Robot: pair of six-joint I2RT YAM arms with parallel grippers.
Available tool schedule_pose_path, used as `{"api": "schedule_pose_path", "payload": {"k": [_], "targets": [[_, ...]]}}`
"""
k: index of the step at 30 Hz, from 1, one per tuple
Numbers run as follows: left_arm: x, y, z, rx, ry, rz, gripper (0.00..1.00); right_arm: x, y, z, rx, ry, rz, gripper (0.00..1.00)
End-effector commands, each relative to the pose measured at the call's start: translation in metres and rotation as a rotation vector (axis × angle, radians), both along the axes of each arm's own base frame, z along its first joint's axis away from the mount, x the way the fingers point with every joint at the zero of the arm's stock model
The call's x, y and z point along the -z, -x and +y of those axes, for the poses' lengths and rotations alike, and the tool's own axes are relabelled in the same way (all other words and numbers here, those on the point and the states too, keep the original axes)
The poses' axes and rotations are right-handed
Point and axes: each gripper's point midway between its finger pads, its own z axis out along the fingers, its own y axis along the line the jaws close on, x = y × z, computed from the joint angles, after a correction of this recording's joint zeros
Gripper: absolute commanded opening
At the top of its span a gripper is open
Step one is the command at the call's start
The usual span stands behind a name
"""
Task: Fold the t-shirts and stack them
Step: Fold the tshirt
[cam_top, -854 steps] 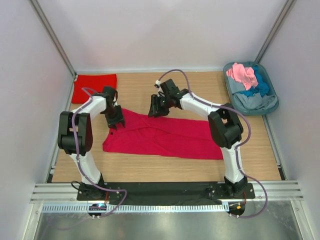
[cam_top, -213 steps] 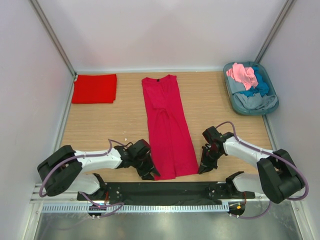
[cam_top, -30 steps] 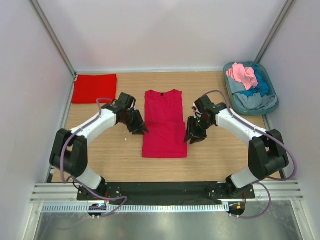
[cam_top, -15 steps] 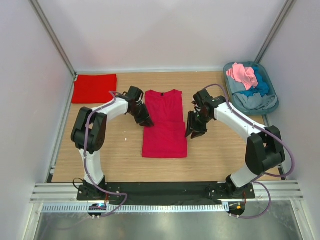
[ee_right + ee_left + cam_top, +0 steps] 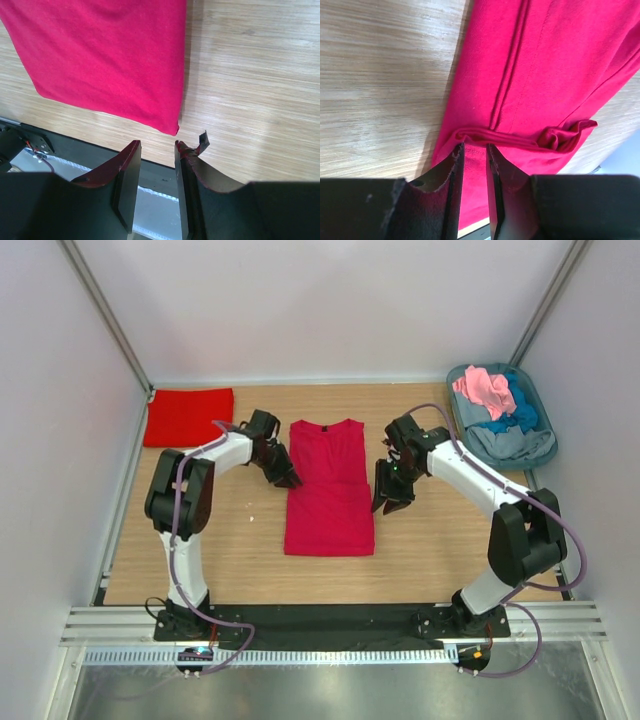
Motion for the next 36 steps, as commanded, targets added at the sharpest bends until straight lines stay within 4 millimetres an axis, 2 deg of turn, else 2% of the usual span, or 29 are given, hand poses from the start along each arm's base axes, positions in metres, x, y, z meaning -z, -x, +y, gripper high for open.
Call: {"api": "schedule_pose_path", "payload": {"k": [1,2,5,6,10,14,15,18,19,22,28,36], "targets": [[-0.022,-0.023,0.003,-0.004,0.030,-0.093,0.26,-0.012,-0.009,0.001,-0.019,0.002,-0.043,0.40],[-0.036,-0.026,0.003,-0.007,0.045,-0.115,0.27,-0.011,-0.012,0.002,-0.023,0.000,-0.050,0.40],[-0.056,-0.025,0.012,-0.017,0.042,-0.132,0.31,-0.005,-0.019,0.007,-0.030,-0.017,-0.054,0.41],[-0.070,-0.025,0.014,-0.008,0.040,-0.162,0.32,-0.002,-0.019,0.008,-0.032,-0.027,-0.051,0.41],[-0.086,0.000,0.023,0.006,0.029,-0.162,0.35,0.007,-0.021,0.016,-0.041,-0.061,-0.039,0.42],[-0.072,0.038,0.033,0.004,0.015,-0.118,0.36,0.017,-0.006,0.016,-0.049,-0.088,0.002,0.44],[-0.063,0.053,0.035,0.002,0.023,-0.093,0.36,0.017,-0.002,0.016,-0.050,-0.095,0.009,0.45],[-0.057,0.076,0.035,0.007,0.041,-0.079,0.35,0.024,0.014,0.015,-0.051,-0.108,0.039,0.47],[-0.047,0.089,0.037,0.006,0.031,-0.045,0.36,0.030,0.020,0.011,-0.047,-0.104,0.053,0.47],[-0.037,0.110,0.037,0.005,0.040,-0.021,0.36,0.038,0.031,0.008,-0.034,-0.107,0.063,0.47],[-0.023,0.131,0.026,0.023,0.070,0.017,0.35,0.052,0.041,0.012,-0.025,-0.151,0.089,0.44],[-0.008,0.152,0.031,0.026,0.047,0.054,0.34,0.064,0.053,0.014,-0.005,-0.186,0.125,0.45]]}}
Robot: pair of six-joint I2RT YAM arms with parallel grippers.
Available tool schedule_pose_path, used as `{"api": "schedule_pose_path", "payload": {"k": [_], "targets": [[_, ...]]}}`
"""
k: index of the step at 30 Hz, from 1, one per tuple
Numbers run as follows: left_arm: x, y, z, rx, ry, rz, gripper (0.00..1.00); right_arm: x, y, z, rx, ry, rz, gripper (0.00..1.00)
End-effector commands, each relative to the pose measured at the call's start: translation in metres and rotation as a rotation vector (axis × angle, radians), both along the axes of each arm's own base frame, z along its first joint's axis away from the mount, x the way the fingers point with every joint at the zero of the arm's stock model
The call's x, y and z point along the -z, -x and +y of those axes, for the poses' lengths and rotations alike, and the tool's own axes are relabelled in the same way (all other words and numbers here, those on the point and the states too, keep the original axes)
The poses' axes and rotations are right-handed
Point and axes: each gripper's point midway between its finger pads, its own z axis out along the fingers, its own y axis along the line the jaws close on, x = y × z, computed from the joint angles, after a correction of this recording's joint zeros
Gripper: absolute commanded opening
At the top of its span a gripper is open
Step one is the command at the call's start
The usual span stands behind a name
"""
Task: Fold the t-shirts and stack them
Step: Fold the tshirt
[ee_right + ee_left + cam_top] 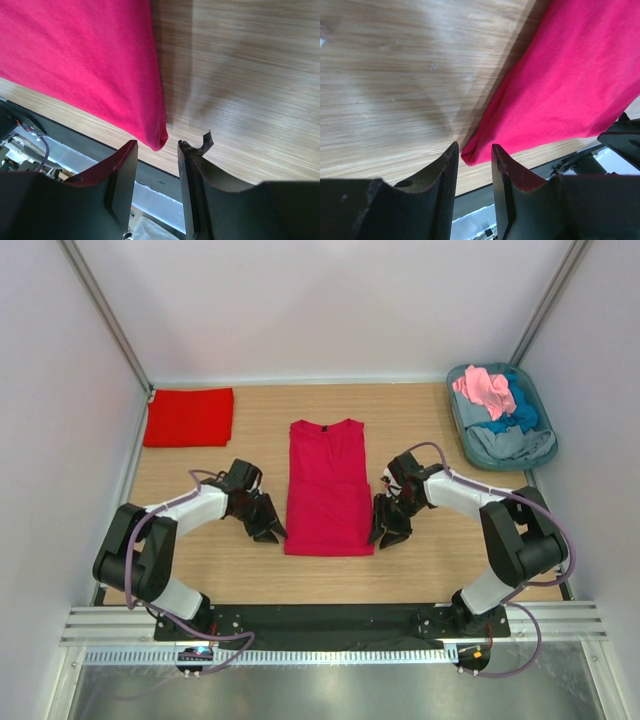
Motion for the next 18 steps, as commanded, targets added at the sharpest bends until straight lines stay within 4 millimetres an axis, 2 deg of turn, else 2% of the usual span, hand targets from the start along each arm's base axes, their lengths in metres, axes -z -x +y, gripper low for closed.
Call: {"api": "schedule_pose_path", "payload": {"k": [1,6,12,13,18], "targets": [[-0.006,0.000,-0.007,0.004,0.040,-0.037,0.33,-0.003,0.001,0.007,0.020,-0.058,-0.020,0.45],[0.000,0.008,-0.009,0.002,0.045,-0.020,0.29,-0.001,0.008,0.008,0.027,-0.078,-0.010,0.43],[0.007,0.016,-0.012,-0.010,0.066,0.004,0.09,0.000,0.009,0.010,0.035,-0.093,-0.012,0.40],[0.007,0.018,-0.012,-0.015,0.067,0.007,0.01,0.002,0.011,0.009,0.039,-0.093,-0.007,0.39],[0.012,0.024,-0.009,-0.031,0.063,0.014,0.00,0.010,0.016,0.007,0.049,-0.083,0.009,0.27]]}}
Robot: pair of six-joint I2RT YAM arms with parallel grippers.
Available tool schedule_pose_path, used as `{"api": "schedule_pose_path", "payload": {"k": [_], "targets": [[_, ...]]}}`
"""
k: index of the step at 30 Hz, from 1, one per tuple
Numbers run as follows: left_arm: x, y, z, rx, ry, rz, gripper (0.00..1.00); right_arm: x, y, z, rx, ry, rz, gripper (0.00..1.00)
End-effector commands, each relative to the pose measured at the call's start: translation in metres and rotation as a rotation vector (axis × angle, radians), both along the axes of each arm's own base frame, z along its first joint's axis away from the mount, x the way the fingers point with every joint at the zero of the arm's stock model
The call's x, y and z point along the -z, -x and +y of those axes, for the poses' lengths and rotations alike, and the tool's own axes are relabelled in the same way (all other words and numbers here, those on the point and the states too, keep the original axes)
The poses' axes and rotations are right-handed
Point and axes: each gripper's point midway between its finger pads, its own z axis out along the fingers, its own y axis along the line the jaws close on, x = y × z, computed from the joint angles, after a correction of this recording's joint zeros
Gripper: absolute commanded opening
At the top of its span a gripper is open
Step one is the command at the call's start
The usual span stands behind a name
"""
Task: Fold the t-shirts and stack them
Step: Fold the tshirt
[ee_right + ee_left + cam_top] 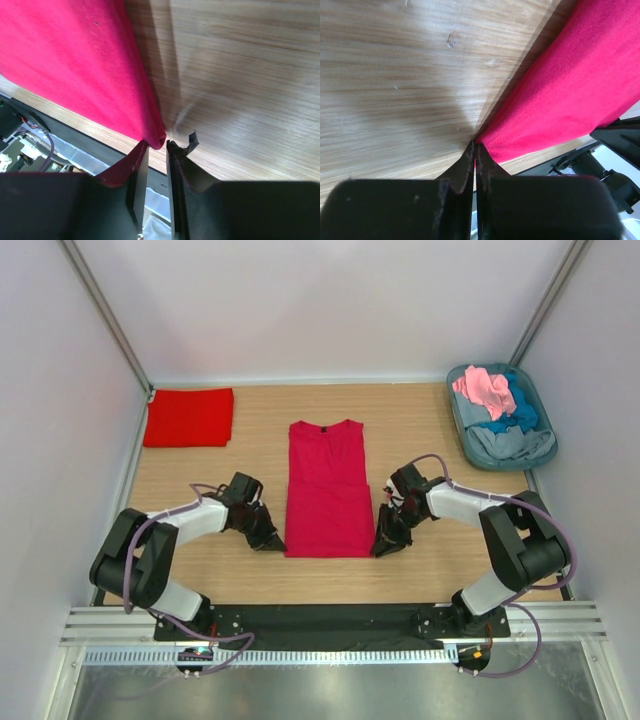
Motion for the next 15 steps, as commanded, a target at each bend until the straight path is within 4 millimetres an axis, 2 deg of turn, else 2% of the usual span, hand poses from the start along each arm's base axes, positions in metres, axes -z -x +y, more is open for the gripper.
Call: {"api": "schedule_pose_path", "payload": {"k": [1,5,10,12,13,14,15], "targets": [[-0.004,0.002,-0.003,-0.008,0.026,-0.020,0.00,-0.002,-0.002,0.003,0.012,-0.019,-0.029,0.22],[-0.001,0.009,0.001,-0.017,0.012,-0.001,0.00,0.003,0.002,-0.001,0.021,-0.004,-0.019,0.06],[0.004,0.019,0.007,-0.023,-0.015,0.039,0.00,0.003,0.004,-0.003,0.032,0.005,-0.019,0.04],[0.000,0.018,0.007,-0.023,-0.013,0.028,0.04,0.000,0.004,-0.004,0.037,0.007,-0.025,0.09],[-0.002,0.020,0.007,-0.024,-0.014,0.029,0.08,-0.002,0.004,-0.004,0.039,0.008,-0.027,0.16],[-0.005,0.018,0.007,-0.026,-0.013,0.018,0.15,-0.004,0.005,-0.004,0.043,0.008,-0.029,0.21],[-0.011,0.016,0.007,-0.028,-0.007,-0.004,0.25,-0.008,0.005,-0.005,0.049,0.002,-0.040,0.32]]}}
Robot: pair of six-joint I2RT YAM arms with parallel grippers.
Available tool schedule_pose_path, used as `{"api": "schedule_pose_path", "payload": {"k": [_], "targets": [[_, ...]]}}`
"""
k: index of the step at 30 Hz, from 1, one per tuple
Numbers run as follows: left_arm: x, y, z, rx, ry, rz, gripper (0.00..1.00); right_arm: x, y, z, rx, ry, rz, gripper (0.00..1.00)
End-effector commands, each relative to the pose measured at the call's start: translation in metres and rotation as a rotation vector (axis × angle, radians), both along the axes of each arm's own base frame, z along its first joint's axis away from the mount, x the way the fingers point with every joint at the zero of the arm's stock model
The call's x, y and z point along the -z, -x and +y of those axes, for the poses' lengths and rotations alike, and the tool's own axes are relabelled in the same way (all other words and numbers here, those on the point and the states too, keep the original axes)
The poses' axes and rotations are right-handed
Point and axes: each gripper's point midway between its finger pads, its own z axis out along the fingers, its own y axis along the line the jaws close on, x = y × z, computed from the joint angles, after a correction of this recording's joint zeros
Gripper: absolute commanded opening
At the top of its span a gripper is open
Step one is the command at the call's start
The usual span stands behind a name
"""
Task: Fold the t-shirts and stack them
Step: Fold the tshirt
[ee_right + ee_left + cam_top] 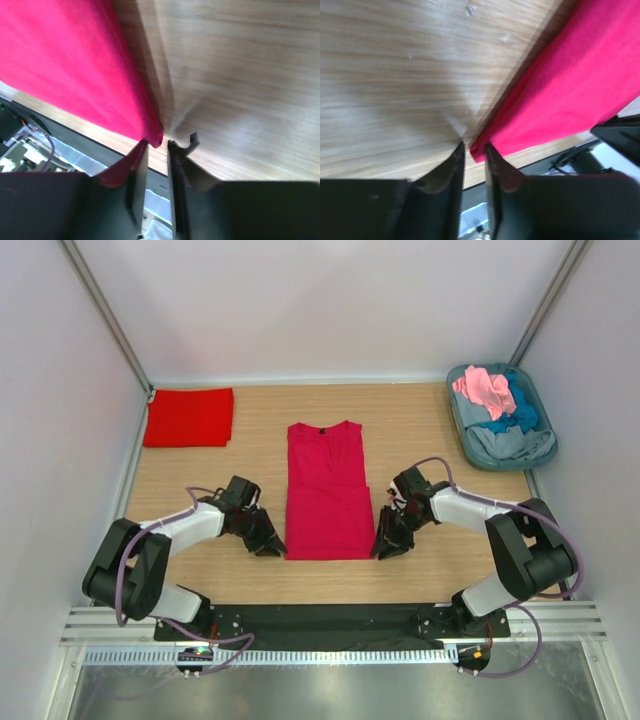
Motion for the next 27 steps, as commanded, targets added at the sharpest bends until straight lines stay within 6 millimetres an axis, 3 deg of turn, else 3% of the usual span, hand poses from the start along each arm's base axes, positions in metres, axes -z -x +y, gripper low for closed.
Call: {"api": "schedule_pose_path", "payload": {"k": [1,7,16,24,27], "targets": [[-0.012,0.005,0.004,-0.011,-0.009,-0.014,0.28,-0.013,-0.001,-0.001,0.021,-0.004,-0.041,0.36],[-0.018,0.004,-0.002,-0.006,0.031,-0.025,0.41,-0.019,0.002,0.004,0.070,-0.047,-0.044,0.47],[0.003,0.018,0.000,-0.010,0.032,0.037,0.41,-0.009,0.007,0.009,0.074,-0.059,-0.013,0.48],[0.019,0.018,0.002,-0.017,0.013,0.051,0.34,0.002,0.008,0.005,0.086,-0.038,-0.017,0.42],[0.019,0.013,-0.001,-0.013,0.017,0.047,0.25,0.003,0.005,0.004,0.082,-0.019,-0.028,0.39]]}}
